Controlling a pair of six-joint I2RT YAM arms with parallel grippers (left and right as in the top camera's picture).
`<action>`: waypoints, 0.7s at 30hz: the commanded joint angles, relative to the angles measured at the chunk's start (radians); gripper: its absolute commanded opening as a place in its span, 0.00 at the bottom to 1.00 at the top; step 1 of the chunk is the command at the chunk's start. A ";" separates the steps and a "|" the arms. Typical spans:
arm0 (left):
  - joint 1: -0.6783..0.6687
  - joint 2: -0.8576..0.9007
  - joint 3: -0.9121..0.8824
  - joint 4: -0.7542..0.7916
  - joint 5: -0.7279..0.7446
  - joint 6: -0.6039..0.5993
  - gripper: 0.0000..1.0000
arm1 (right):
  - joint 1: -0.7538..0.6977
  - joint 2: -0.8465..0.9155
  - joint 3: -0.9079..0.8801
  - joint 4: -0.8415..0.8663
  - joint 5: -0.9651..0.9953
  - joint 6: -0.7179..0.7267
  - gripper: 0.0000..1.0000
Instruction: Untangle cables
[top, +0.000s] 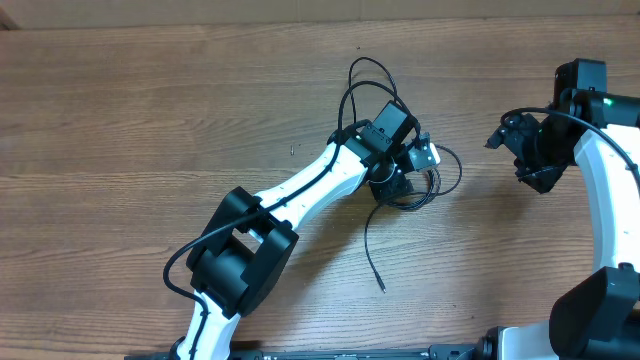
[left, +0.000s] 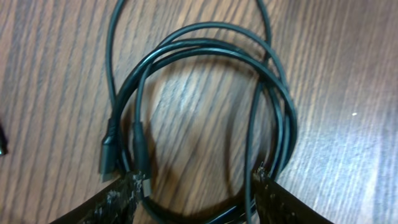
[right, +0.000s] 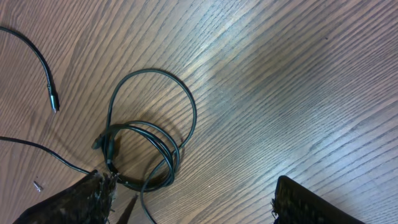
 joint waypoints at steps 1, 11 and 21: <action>-0.006 0.023 -0.002 0.005 0.053 0.021 0.60 | -0.003 -0.018 0.013 0.002 0.010 -0.007 0.81; -0.023 0.041 -0.005 0.016 0.053 0.021 0.54 | -0.003 -0.018 0.013 0.002 0.010 -0.007 0.81; -0.031 0.087 -0.005 0.043 0.042 0.021 0.48 | -0.003 -0.018 0.013 0.002 0.010 -0.007 0.81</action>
